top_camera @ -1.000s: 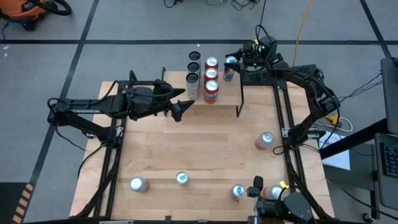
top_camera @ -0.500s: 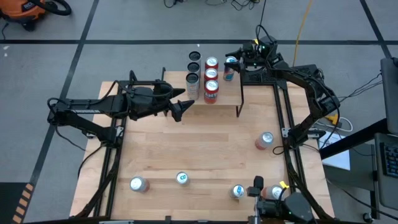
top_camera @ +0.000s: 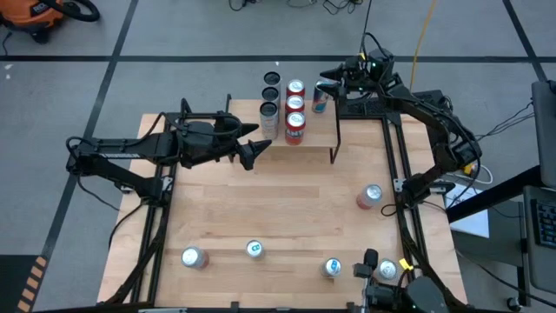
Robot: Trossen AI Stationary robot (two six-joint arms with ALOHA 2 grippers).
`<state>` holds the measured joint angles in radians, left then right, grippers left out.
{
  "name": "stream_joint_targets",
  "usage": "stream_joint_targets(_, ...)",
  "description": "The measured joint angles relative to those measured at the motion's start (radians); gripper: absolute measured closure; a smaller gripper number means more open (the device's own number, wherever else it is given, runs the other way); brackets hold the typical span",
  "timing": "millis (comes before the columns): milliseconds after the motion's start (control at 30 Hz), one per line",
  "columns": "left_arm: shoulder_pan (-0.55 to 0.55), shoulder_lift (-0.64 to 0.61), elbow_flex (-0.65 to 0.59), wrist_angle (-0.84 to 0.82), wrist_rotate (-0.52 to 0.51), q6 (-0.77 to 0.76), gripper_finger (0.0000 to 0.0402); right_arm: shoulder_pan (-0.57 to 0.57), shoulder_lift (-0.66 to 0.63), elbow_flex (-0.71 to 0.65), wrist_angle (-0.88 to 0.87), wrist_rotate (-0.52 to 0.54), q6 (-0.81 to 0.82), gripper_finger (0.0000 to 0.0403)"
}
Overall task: Place canned beverage on shelf
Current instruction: Put the left blue soda can on the shelf
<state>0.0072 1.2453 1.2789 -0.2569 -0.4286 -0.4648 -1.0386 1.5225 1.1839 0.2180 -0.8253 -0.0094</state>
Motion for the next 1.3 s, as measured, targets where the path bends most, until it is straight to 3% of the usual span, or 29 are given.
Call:
stream_joint_targets(133, 0.000, 0.000, 0.000, -0.007, 0.000, 0.001, 0.0041, 0.000, -0.032, 0.000, -0.073, 0.041, -0.061, 0.0134)
stream_joint_targets(367, 0.000, 0.000, 0.000, -0.051, -0.013, 0.002, 0.0041, 0.000, -0.030, 0.000, -0.108, 0.046, -0.078, 0.0077)
stream_joint_targets(533, 0.000, 0.000, 0.000, -0.049, -0.013, 0.002, 0.0041, 0.011, -0.019, 0.000, -0.171, 0.067, -0.113, 0.0071)
stream_joint_targets(1100, 0.000, 0.000, 0.000, -0.039, -0.013, -0.001, 0.0041, 0.011, -0.020, 0.000, -0.179, 0.066, -0.143, 0.0167)
stream_joint_targets(1300, 0.000, 0.000, 0.000, -0.039, -0.012, -0.002, 0.0041, 0.011, -0.020, 0.000, -0.178, 0.063, -0.146, 0.0178)
